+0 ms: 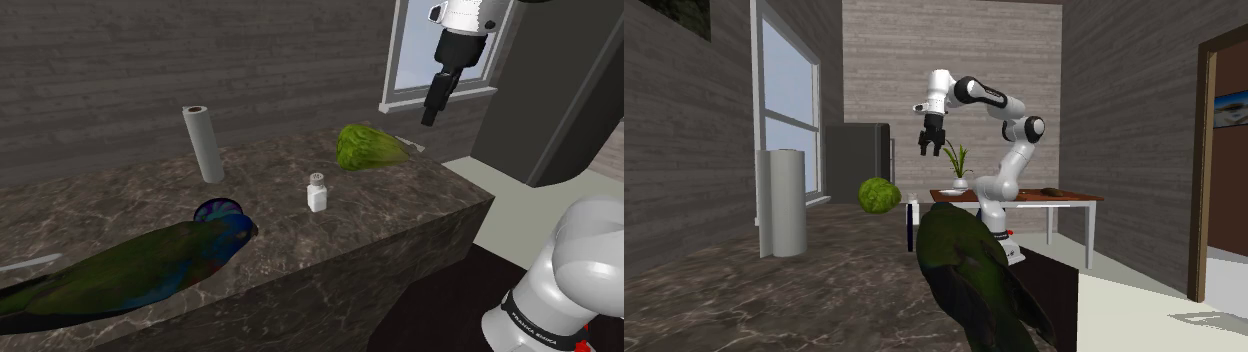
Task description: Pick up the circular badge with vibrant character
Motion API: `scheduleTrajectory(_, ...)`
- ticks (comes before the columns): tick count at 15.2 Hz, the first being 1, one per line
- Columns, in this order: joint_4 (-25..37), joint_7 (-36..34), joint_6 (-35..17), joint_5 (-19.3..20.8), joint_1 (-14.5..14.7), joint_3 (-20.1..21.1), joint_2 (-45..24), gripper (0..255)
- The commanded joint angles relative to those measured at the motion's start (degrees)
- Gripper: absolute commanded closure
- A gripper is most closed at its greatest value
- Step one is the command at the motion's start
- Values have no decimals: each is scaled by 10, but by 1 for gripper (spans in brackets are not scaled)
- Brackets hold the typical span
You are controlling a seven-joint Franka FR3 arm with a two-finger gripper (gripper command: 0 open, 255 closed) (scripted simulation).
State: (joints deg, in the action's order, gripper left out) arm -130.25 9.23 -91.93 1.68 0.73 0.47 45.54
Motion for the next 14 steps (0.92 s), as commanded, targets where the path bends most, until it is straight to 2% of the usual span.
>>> scheduleTrajectory(1, 0, 0, 0, 0, 0, 0, 0, 0)
scheduleTrajectory(7, 61, 37, -47, -14, 37, 19, -116, 0)
scheduleTrajectory(14, 153, 78, -78, -25, 73, 48, -249, 0)
